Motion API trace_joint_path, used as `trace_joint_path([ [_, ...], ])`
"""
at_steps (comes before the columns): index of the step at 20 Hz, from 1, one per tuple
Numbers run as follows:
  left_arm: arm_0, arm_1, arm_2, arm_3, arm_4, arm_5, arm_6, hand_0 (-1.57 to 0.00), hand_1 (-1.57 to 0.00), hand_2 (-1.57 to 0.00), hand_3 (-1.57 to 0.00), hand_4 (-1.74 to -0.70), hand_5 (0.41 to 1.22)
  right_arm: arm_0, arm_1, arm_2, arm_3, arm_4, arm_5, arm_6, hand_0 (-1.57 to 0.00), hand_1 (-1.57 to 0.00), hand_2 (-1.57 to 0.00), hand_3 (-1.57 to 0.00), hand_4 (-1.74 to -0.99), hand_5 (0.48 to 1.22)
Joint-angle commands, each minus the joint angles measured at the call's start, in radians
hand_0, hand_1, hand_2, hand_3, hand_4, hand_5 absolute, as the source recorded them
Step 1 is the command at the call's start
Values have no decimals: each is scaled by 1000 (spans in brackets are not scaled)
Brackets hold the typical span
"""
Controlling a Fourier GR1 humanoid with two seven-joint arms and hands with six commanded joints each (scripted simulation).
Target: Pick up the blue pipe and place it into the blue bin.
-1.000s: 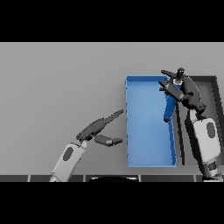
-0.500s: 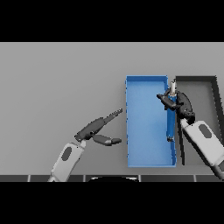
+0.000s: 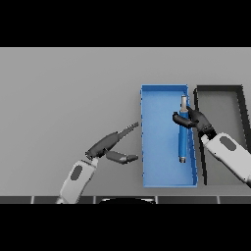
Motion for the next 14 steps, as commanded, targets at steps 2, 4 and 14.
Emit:
trace_joint_path([
  [2, 2, 4, 1, -8, 2, -1, -4, 1, 1, 1, 1, -885, 427, -9, -3, 19, 7, -4, 3, 0, -80, -73, -73, -42, -1063, 846],
  [4, -6, -1, 4, -5, 4, 1, 8, 1, 1, 1, 1, -885, 428, -21, -5, 44, 15, 5, 11, 0, -51, -46, -46, -27, -1051, 787],
  [14, -2, -1, -2, 7, -11, 7, -5, 1, 1, 1, 1, -885, 431, -74, -21, 111, 37, 5, 37, 0, -6, -5, -5, -3, -1022, 658],
])
